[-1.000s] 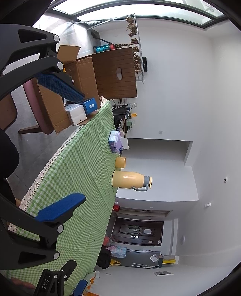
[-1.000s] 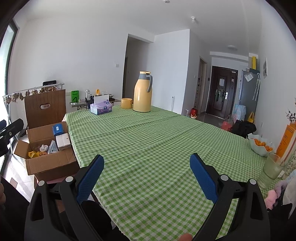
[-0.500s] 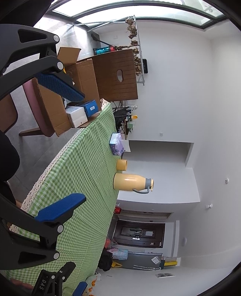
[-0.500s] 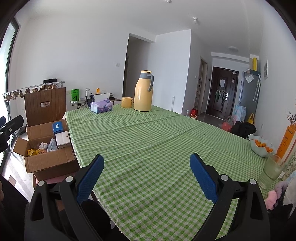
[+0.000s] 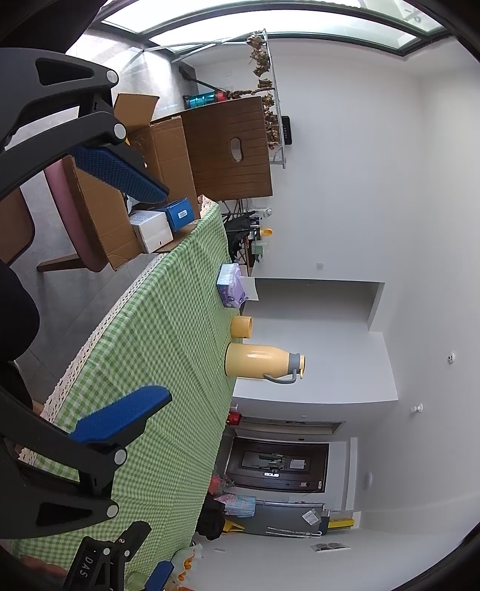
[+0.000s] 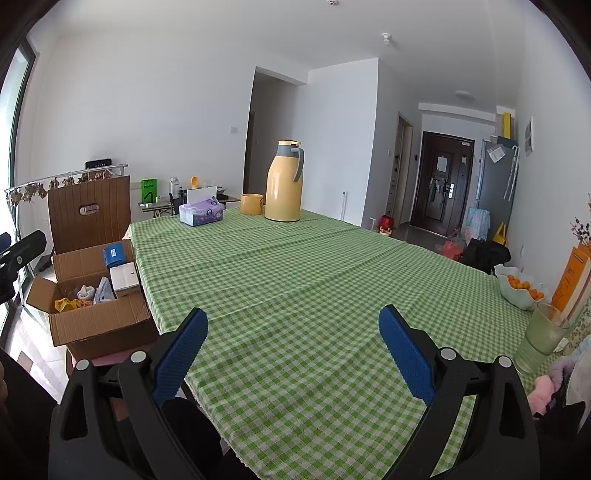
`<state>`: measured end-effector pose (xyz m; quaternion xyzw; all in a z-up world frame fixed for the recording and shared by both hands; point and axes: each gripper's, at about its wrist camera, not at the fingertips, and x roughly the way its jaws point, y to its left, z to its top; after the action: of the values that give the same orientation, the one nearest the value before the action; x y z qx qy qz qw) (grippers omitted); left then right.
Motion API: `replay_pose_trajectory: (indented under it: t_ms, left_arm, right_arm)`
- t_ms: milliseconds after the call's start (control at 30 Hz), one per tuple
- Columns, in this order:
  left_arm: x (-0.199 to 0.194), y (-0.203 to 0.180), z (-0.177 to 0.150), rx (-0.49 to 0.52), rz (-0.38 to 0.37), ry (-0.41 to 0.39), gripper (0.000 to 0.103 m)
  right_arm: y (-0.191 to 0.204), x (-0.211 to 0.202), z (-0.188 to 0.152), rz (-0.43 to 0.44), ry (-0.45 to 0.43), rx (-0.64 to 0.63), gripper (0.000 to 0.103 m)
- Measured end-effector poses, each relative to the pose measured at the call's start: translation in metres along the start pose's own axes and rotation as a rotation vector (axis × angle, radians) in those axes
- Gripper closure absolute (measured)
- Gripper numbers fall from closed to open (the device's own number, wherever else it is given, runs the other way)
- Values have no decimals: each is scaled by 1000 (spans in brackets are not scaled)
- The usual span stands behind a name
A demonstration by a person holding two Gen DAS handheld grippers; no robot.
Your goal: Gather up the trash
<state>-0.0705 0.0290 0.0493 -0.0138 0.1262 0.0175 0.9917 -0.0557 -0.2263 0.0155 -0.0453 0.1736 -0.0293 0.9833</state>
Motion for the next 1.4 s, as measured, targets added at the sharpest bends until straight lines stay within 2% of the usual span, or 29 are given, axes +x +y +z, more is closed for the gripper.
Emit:
replay_pose_trajectory:
  t_ms: [1400]
  left_arm:
    - [-2,3,3,8,-8,-7,7]
  right_arm:
    - [-4,-5,1,-5,-7,6,13]
